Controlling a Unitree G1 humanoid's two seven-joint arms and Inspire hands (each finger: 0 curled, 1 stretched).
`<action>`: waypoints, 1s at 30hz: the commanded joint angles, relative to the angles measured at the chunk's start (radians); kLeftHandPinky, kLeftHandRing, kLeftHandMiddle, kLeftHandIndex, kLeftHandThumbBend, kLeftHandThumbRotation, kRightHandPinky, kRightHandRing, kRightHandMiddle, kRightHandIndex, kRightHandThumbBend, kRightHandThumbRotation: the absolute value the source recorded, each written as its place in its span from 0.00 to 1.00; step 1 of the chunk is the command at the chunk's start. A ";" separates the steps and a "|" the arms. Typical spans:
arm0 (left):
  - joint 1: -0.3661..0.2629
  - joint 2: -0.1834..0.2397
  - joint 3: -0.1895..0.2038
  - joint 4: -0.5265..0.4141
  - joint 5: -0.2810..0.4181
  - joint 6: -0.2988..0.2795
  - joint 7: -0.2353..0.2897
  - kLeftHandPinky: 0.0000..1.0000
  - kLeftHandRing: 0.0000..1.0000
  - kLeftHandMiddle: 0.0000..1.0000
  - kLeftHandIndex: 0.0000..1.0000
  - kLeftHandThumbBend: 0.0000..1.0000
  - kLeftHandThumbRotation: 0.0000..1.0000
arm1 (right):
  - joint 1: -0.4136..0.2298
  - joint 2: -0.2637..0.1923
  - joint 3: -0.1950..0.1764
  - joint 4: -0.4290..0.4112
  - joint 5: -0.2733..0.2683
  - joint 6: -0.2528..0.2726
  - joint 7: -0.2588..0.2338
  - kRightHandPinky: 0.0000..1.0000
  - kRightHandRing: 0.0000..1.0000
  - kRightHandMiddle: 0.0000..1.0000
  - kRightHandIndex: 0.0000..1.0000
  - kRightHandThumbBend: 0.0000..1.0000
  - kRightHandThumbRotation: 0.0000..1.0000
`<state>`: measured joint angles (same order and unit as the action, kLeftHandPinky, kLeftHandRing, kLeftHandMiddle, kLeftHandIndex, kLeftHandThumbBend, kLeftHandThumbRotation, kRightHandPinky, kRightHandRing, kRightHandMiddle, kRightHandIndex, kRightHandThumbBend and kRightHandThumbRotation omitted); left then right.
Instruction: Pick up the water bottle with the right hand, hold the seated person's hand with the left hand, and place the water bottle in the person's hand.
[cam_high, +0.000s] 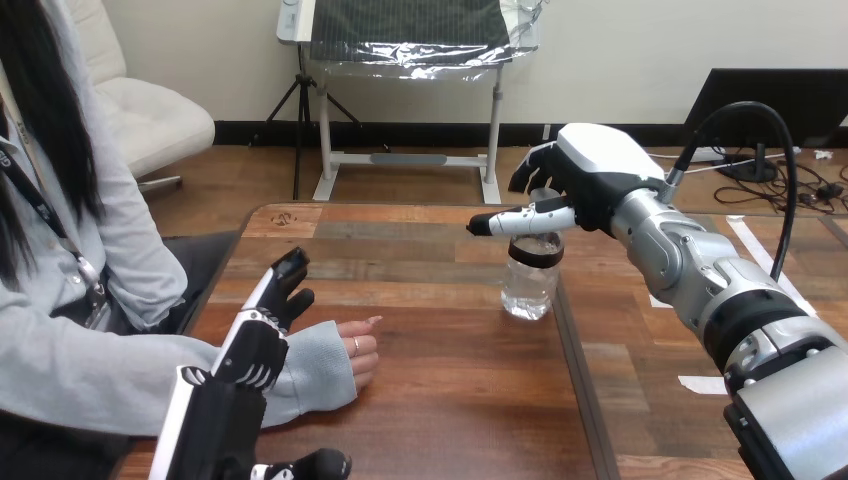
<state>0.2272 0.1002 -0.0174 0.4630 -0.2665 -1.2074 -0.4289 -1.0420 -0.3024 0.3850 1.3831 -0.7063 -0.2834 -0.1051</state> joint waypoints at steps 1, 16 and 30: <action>-0.045 -0.005 -0.003 0.003 0.005 -0.018 0.005 0.93 0.96 0.95 0.92 1.00 0.63 | -0.072 0.009 0.015 -0.001 -0.005 -0.003 0.012 0.74 0.71 0.69 0.68 0.93 0.75; -0.045 -0.006 -0.004 0.008 0.027 -0.023 0.018 0.92 0.96 0.95 0.91 1.00 0.65 | -0.044 0.011 0.035 0.000 -0.015 -0.028 0.019 0.70 0.63 0.61 0.61 1.00 0.81; -0.033 -0.004 -0.029 -0.012 -0.023 0.003 0.007 0.91 0.95 0.94 0.90 1.00 0.64 | -0.023 0.002 0.038 -0.002 -0.007 -0.079 0.028 0.70 0.56 0.54 0.55 1.00 0.90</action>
<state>0.2273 0.0998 -0.0270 0.4679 -0.2575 -1.2141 -0.4156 -1.0401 -0.2904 0.4164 1.3838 -0.7142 -0.3400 -0.0752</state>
